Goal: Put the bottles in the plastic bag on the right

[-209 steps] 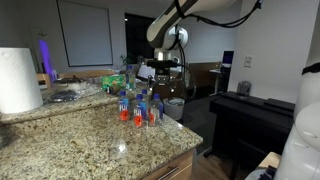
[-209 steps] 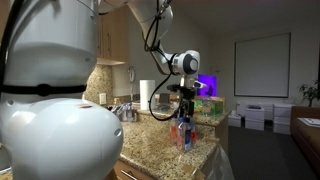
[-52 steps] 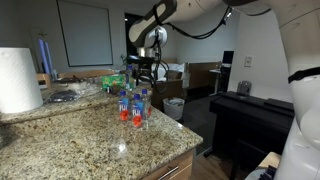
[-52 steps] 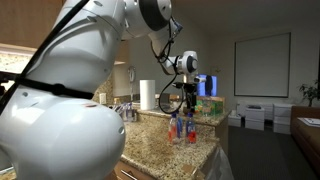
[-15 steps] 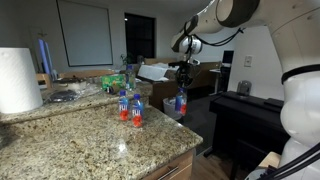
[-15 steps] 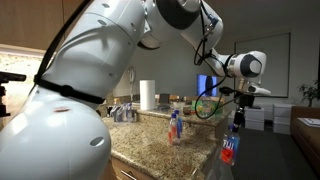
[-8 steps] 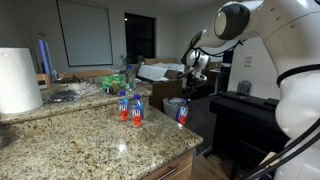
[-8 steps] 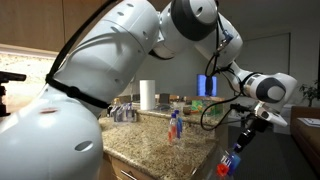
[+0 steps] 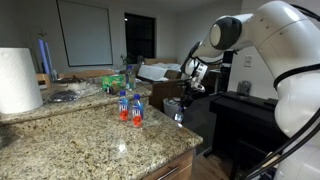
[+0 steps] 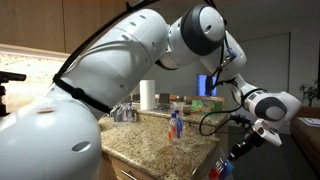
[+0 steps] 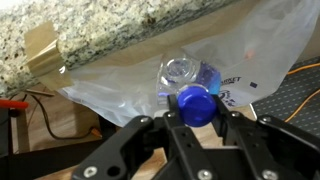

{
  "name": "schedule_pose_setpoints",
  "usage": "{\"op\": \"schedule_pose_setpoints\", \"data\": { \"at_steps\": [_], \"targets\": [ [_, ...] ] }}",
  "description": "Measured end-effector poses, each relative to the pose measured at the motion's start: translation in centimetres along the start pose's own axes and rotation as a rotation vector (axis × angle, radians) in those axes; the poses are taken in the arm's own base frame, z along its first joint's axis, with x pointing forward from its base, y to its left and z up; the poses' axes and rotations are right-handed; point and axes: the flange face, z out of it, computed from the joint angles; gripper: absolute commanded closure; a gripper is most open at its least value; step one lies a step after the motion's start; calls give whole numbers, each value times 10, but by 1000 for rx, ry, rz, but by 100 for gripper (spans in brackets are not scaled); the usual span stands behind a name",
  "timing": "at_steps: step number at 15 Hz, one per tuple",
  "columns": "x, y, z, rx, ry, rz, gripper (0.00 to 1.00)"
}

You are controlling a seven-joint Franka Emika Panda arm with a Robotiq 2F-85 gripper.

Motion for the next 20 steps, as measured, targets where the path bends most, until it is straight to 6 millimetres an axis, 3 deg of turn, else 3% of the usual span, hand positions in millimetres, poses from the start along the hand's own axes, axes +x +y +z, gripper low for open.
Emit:
{"op": "schedule_pose_setpoints", "data": {
  "at_steps": [7,8,9,12,15,18,20],
  "targets": [
    [12,-4,35,-43,0,54,90],
    [12,-4,37,-45,1,56,40],
    [11,-5,37,-45,2,54,39],
    [-1,-10,30,-34,22,25,21],
    [-31,-19,20,-13,40,-28,2],
    [-79,-23,5,12,69,-113,0],
    [-124,-22,-18,37,113,-198,0]
  ]
}}
